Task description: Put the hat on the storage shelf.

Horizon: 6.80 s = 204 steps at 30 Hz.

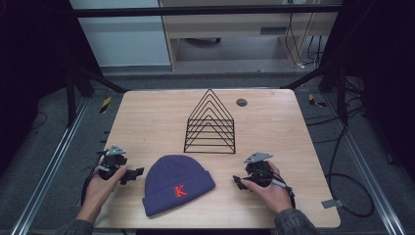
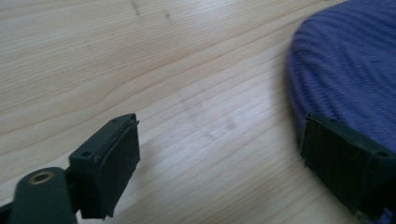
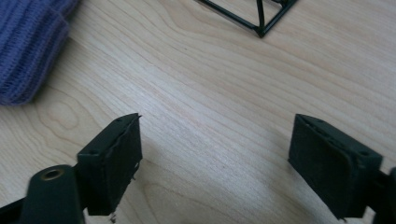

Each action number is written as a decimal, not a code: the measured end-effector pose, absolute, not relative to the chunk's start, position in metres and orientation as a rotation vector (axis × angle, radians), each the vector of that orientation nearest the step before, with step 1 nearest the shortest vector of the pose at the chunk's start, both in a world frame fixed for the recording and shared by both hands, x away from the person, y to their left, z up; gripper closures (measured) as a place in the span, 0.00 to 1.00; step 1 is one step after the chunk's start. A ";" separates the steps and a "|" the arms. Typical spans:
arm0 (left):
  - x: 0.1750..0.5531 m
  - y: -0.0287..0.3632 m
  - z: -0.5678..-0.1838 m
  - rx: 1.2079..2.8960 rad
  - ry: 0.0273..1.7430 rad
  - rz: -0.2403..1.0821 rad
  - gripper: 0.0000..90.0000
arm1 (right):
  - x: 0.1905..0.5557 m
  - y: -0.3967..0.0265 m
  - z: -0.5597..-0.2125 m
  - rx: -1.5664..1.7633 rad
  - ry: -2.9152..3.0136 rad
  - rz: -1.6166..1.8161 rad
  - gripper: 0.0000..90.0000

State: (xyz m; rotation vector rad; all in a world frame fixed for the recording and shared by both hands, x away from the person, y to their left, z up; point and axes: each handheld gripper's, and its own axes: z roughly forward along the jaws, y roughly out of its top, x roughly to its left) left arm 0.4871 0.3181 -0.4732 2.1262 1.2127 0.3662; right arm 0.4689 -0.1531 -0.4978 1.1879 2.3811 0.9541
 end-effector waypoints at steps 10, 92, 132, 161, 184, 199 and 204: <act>0.482 0.281 -0.461 2.121 1.112 0.318 0.28 | 0.467 -0.152 -0.491 1.140 2.373 0.990 0.39; 0.464 0.237 -0.405 2.146 0.862 0.574 0.89 | 0.466 -0.158 -0.489 1.159 2.351 0.986 0.30; 0.453 0.243 -0.275 2.105 0.636 0.763 0.90 | 0.458 -0.140 -0.456 1.049 2.308 1.063 0.29; 0.475 0.225 -0.201 2.059 0.526 0.789 0.89 | 0.478 -0.095 -0.351 0.817 2.301 1.160 0.42; 0.471 0.201 -0.182 1.977 0.432 0.741 0.89 | 0.488 -0.092 -0.322 0.779 2.323 1.249 0.40; 0.491 0.181 -0.183 1.927 0.450 0.681 0.89 | 0.513 -0.097 -0.310 0.818 2.335 1.352 0.76; 0.514 0.176 -0.181 1.898 0.490 0.683 0.89 | 0.524 -0.110 -0.298 0.839 2.300 1.328 0.76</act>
